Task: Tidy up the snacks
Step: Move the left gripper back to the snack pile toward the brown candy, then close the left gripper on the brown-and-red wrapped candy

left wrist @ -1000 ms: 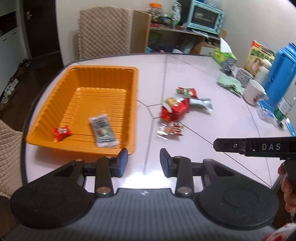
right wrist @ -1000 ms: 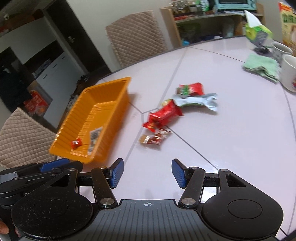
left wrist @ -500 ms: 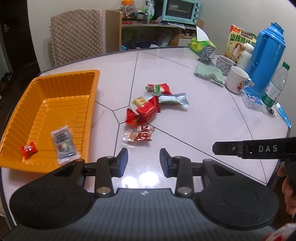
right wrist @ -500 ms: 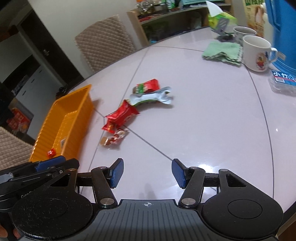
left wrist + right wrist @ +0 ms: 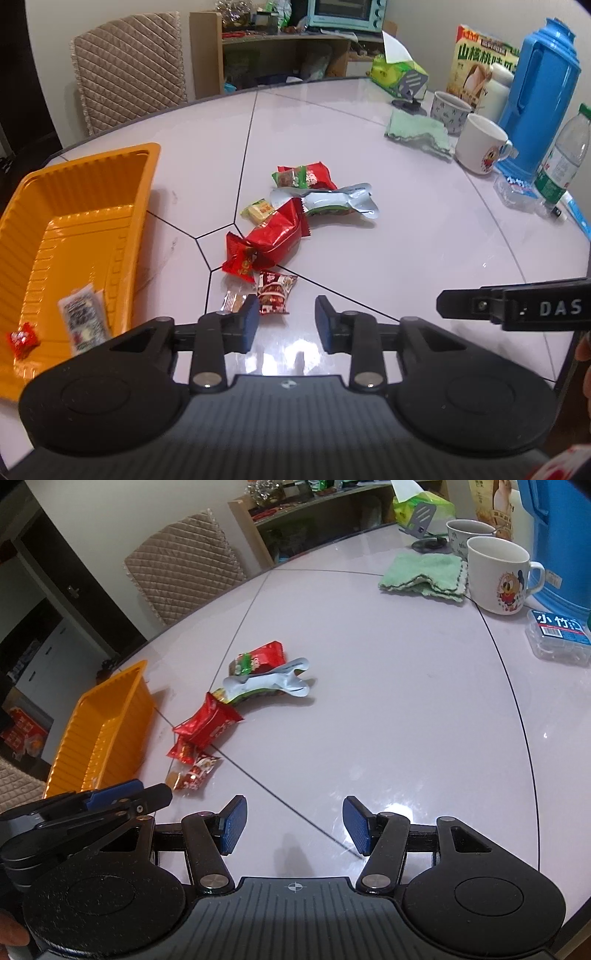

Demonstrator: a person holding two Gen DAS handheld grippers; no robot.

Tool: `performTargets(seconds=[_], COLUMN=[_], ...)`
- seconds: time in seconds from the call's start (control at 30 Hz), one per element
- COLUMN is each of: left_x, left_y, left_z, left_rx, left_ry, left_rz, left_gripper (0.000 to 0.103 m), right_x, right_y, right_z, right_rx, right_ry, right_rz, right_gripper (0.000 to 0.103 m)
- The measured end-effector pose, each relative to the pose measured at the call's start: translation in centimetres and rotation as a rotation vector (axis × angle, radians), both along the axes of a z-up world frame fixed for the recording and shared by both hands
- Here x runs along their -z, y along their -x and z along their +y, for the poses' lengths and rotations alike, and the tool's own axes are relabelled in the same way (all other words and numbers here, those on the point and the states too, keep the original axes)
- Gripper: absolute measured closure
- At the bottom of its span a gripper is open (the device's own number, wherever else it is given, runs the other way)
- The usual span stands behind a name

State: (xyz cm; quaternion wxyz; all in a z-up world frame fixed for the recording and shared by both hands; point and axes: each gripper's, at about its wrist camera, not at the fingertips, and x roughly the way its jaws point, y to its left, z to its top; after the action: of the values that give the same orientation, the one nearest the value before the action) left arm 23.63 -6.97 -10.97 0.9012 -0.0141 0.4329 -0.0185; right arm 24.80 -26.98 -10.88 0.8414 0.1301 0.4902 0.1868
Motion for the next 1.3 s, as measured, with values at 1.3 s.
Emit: performTargets(seconds=[1.3], left_x=[2.8], left_y=[-3.7], left_z=[0.3], left_rx=[0.027], left_ry=[-0.022], left_rz=[0.034], left_gripper=[0.084], right_x=[1.6], right_y=[-3.3], right_z=[0.6], right_rx=[-0.008], right_ry=[0.02], right_rz=[0.042], right_gripper=[0.045])
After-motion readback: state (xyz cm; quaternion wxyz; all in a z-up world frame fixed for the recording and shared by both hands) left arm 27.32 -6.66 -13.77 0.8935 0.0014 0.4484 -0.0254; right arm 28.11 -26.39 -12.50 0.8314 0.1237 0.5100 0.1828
